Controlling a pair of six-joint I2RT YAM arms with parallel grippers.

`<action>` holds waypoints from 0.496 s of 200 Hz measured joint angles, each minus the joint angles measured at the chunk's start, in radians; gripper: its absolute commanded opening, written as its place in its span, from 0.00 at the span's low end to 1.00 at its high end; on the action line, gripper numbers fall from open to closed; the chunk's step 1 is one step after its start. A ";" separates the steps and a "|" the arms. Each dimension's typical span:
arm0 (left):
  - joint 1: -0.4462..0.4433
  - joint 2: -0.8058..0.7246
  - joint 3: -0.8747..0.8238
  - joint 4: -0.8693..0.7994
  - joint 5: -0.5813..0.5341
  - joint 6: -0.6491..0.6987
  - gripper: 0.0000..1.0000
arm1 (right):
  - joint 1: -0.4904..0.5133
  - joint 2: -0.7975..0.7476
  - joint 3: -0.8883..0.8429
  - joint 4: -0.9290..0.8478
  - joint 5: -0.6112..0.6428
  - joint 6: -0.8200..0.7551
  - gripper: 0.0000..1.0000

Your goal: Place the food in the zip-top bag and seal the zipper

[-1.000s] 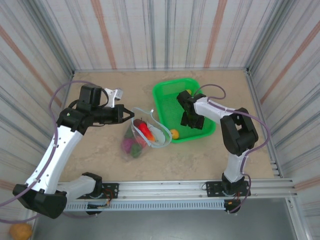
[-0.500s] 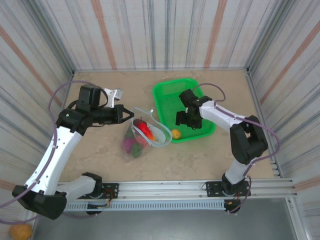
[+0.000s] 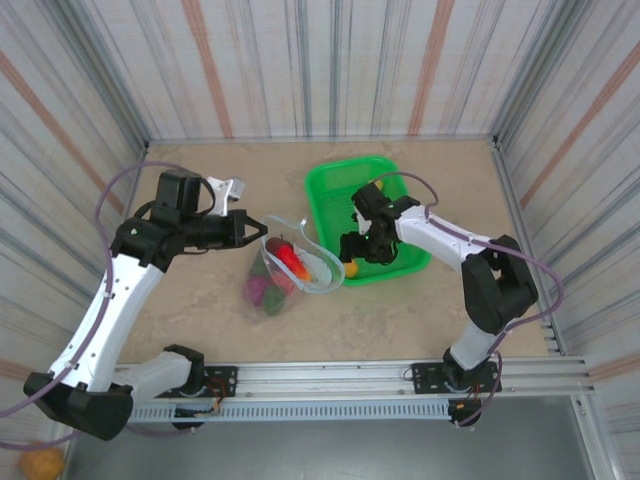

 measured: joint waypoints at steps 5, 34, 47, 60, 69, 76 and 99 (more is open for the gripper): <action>0.000 -0.001 0.000 0.000 0.000 0.000 0.00 | 0.001 0.005 0.000 0.000 -0.002 -0.003 0.82; 0.000 -0.005 0.000 -0.003 0.000 0.000 0.00 | 0.013 0.056 0.001 0.004 -0.003 -0.005 0.80; 0.000 -0.005 0.000 -0.004 0.000 0.000 0.00 | 0.020 0.087 0.002 0.007 -0.003 -0.005 0.79; 0.000 -0.007 0.000 -0.008 0.000 0.000 0.00 | 0.027 0.115 0.003 0.009 -0.003 -0.005 0.76; 0.000 -0.009 0.000 -0.011 -0.001 0.000 0.00 | 0.033 0.131 0.004 0.011 -0.002 -0.005 0.73; 0.000 -0.011 0.001 -0.014 -0.002 0.000 0.00 | 0.034 0.140 0.004 0.013 0.000 -0.005 0.72; 0.000 -0.017 0.001 -0.021 -0.004 0.000 0.00 | 0.038 0.146 0.005 0.022 0.010 -0.003 0.63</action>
